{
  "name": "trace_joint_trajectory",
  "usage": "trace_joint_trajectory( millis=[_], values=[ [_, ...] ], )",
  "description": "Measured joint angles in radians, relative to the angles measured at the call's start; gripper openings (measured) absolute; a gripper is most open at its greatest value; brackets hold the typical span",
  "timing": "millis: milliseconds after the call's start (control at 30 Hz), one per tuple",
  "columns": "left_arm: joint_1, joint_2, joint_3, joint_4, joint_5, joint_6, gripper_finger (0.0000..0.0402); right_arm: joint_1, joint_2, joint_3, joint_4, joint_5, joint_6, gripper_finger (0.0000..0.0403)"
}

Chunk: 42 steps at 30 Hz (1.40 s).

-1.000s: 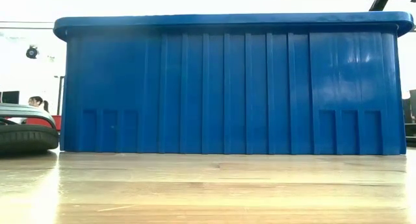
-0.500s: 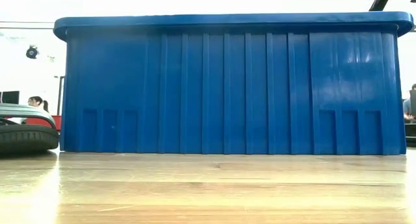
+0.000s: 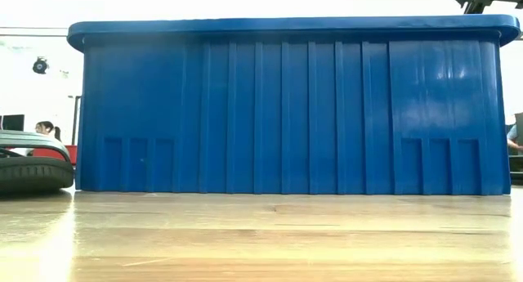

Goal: Pick and place slides into bin
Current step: Put the black slide into the blue container

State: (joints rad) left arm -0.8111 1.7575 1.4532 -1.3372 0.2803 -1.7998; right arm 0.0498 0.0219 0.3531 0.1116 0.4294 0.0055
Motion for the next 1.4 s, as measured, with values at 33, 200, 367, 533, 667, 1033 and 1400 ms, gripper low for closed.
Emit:
trace_joint_trajectory(
  millis=[33, 200, 367, 533, 667, 1033, 1400],
  values=[
    [0.0, 0.011, 0.001, 0.019, 0.001, 0.001, 0.0134, 0.0, 0.0, 0.0, -0.005, 0.0, 0.001, 0.0009],
    [0.0, 0.041, 0.005, 0.06, 0.003, -0.001, 0.0134, 0.0, 0.0, 0.0, -0.004, 0.0, 0.001, 0.0009],
    [0.0, 0.065, 0.002, 0.012, 0.004, -0.073, 0.0134, 0.0, 0.0, 0.0, -0.004, 0.0, 0.001, 0.0009],
    [0.001, 0.087, 0.002, 0.041, 0.002, -0.079, 0.0134, 0.0, 0.0, 0.0, -0.004, 0.0, 0.002, 0.0009],
    [0.001, 0.097, 0.002, 0.008, -0.001, -0.08, 0.0134, 0.0, 0.0, 0.0, -0.003, 0.0, 0.002, 0.0009],
    [0.002, 0.143, 0.012, -0.027, -0.012, -0.079, 0.0134, 0.0, 0.001, 0.0, -0.003, -0.001, 0.046, 0.0009],
    [-0.001, 0.185, 0.006, -0.07, -0.038, -0.078, 0.0134, 0.0, 0.001, 0.0, -0.003, -0.002, 0.047, 0.0009]
  ],
)
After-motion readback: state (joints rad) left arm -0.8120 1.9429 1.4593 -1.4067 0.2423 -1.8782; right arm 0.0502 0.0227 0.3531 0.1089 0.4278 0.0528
